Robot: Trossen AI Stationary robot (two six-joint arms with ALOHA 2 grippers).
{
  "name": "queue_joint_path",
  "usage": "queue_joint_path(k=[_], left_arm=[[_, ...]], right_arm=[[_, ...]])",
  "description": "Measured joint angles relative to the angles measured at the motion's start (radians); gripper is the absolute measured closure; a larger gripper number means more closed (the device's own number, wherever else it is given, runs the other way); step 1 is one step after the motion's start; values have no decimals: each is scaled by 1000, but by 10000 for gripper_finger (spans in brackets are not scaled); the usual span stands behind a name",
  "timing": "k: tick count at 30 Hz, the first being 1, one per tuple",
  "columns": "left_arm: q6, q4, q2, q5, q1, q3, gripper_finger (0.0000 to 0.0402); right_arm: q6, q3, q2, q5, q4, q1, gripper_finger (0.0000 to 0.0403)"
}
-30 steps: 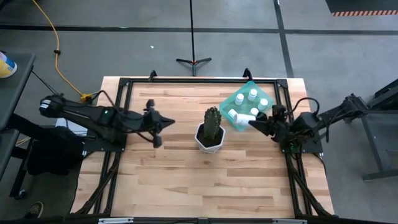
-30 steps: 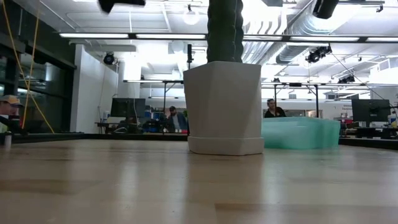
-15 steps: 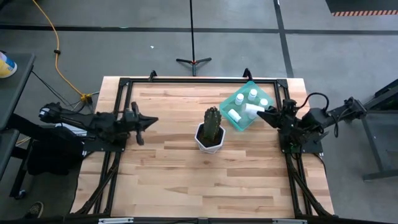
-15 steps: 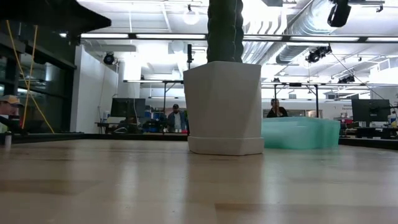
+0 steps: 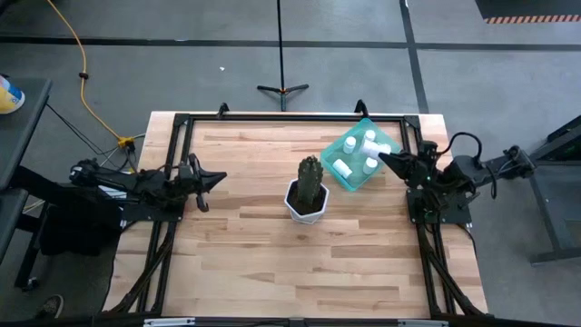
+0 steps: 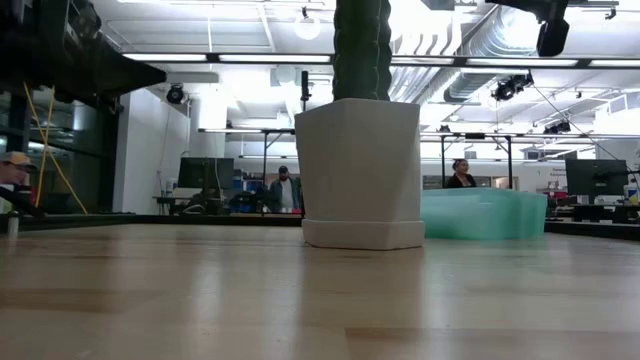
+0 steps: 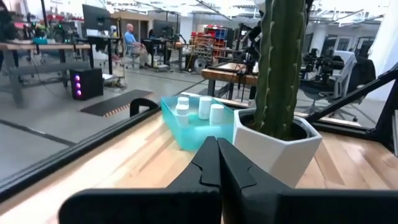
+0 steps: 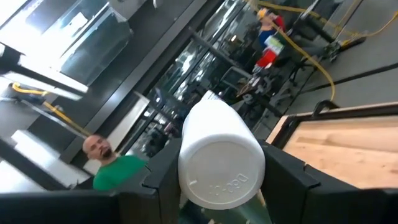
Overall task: Pick and place pill bottles into a basket
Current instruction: Put the white medicine bottle into the blue bin
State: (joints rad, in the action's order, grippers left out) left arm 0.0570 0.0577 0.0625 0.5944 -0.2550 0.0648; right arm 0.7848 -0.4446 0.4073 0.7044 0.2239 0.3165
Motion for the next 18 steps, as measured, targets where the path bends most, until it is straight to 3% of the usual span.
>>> queue_joint_path(k=[7,18], left_arm=[[99,14,-9,16,0,-52,374],[79,14,-6,18,0,-52,368]], right_arm=[[0,0,-24,-48,-47,-102,238],[132,0,-21,-218,-191,-328,239]])
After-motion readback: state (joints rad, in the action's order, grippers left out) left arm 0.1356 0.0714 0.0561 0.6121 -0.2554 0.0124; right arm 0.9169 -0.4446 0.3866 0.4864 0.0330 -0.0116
